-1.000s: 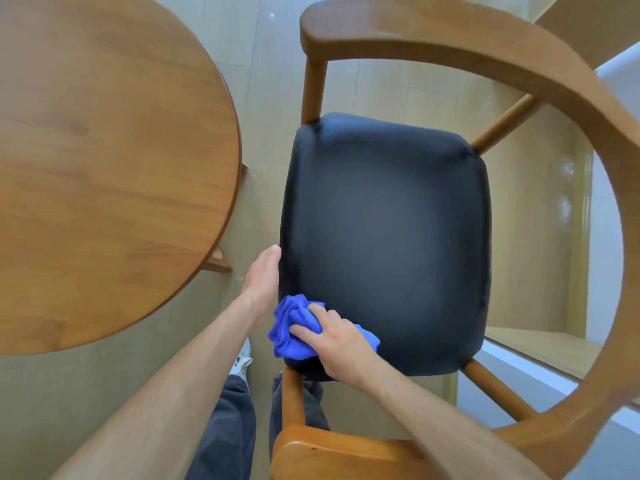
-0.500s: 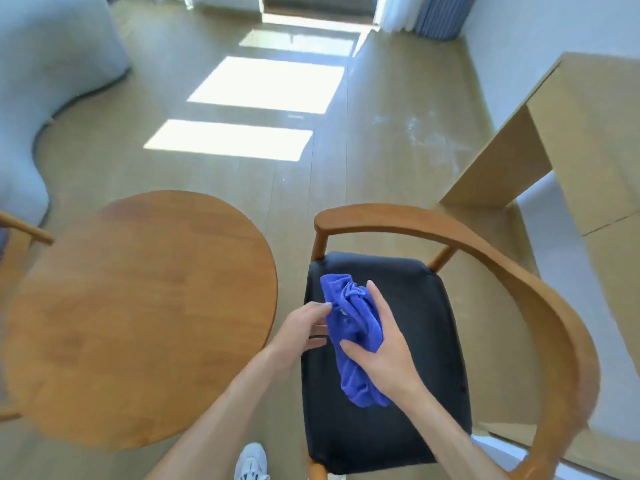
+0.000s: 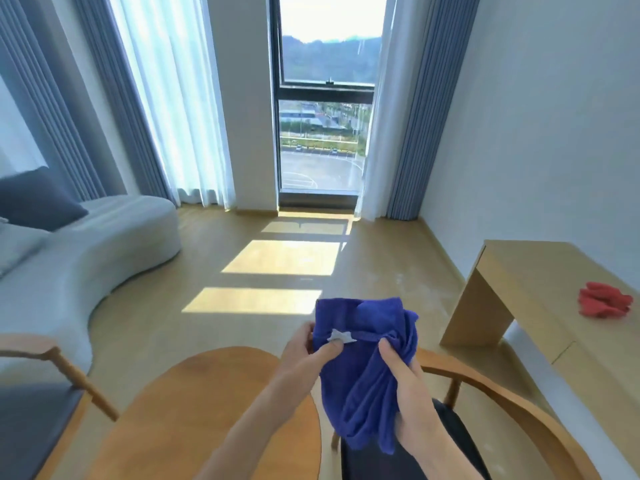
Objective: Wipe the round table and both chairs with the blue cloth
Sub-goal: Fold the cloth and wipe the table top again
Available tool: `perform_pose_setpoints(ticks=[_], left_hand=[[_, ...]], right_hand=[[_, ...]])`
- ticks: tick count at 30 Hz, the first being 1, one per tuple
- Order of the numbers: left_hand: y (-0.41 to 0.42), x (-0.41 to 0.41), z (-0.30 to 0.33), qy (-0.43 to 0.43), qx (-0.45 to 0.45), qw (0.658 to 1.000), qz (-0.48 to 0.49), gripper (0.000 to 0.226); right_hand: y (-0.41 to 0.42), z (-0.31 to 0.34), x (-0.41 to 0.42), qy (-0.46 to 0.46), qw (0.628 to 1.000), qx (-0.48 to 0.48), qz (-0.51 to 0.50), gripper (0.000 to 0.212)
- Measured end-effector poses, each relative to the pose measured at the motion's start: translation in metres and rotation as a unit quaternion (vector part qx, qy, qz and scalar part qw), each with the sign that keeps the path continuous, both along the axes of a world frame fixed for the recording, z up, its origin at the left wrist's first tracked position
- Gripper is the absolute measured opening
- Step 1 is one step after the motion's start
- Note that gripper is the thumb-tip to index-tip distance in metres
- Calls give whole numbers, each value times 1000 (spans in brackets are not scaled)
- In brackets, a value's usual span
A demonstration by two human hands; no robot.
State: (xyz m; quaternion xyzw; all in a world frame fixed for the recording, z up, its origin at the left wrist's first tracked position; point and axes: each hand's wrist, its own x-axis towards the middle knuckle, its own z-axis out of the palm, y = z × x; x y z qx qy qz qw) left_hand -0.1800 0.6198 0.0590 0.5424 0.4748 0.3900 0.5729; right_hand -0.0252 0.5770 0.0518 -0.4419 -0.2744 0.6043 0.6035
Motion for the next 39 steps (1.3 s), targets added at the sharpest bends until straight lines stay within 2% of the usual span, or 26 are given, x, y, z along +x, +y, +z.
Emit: perform_pose_setpoints(ticks=[4, 8, 12, 15, 18, 21, 23, 27, 31, 34, 36, 39], left_hand=[[-12, -38, 31, -56, 26, 998, 7, 19], [-23, -64, 56, -65, 73, 995, 5, 20], [-24, -89, 76, 41, 146, 988, -12, 22], [-19, -102, 82, 81, 159, 984, 20, 27], [-14, -106, 85, 85, 137, 985, 55, 30], [-9, -106, 82, 90, 145, 983, 73, 26], [-7, -106, 80, 90, 142, 983, 66, 25], [-3, -111, 79, 96, 121, 988, 18, 24], [2, -115, 82, 176, 145, 973, -25, 18], [3, -114, 82, 185, 158, 969, -34, 11], [5, -113, 82, 170, 159, 972, -30, 8], [8, -113, 84, 152, 160, 975, -12, 9]], right_hand=[[-11, 32, -19, -3, 999, 16, 41, 38], [-14, 52, -32, -111, 991, 46, 63, 66], [-6, 70, -32, -217, 972, 79, 45, 41], [3, 82, -25, -250, 957, 125, 72, 50], [9, 88, -23, -250, 954, 138, 94, 56], [13, 89, -23, -203, 967, 112, 107, 45], [15, 88, -22, -206, 967, 92, 118, 43], [19, 86, -17, -314, 933, 106, 141, 32], [26, 92, -12, -448, 870, 148, 144, 25], [32, 97, -12, -521, 818, 183, 161, 23], [36, 96, -13, -497, 833, 184, 159, 20], [38, 91, -12, -399, 890, 173, 138, 24]])
